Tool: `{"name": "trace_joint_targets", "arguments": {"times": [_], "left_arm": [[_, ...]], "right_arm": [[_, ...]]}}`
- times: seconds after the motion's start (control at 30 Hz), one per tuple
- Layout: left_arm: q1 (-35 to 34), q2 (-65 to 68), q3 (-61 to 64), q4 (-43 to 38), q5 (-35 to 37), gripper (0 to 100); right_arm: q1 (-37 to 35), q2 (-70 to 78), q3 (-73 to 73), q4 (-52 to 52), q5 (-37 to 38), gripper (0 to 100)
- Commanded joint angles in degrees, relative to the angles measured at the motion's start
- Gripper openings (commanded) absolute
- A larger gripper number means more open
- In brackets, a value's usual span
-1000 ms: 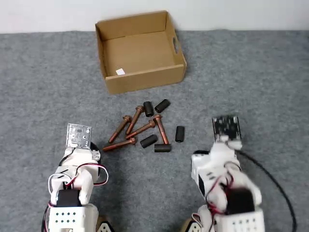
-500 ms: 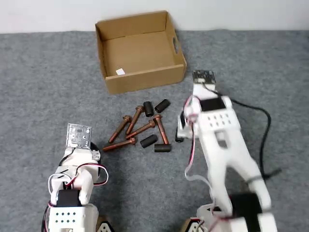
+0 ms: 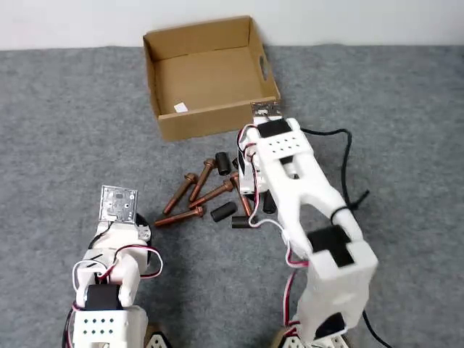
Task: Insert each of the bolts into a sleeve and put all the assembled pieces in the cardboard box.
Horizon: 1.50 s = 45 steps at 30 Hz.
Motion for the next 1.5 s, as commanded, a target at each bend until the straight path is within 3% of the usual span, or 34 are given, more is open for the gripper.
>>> {"name": "trace_joint_targets", "arguments": {"times": [0.0,0.2,0.37,0.57,0.97,1.23,1.47], "left_arm": [[0.26,-0.18,-0.31,0.53,-0.44,1],[0.26,-0.18,-0.31,0.53,-0.44,1],[0.26,-0.18,-0.31,0.53,-0.44,1],[0.26,-0.18,-0.31,0.53,-0.44,1],[0.26,-0.18,-0.31,0.53,-0.44,1],[0.26,-0.18,-0.31,0.53,-0.44,1],[0.44,-0.26,-0.31,0.53,-0.44,1]], "right_arm": [[0.31,4.09,-6.15,0.4,-0.62,23.5],[1.19,13.41,-11.43,0.4,-1.23,21.9],[1.54,18.59,-15.3,1.01,-4.75,0.9],[2.33,16.92,-15.91,3.47,-4.92,0.9],[2.77,-7.25,-15.56,21.67,-4.66,0.9],[6.81,-24.13,-6.33,21.67,-4.66,0.9],[10.42,-39.96,10.11,21.67,-4.84,0.9]]}}
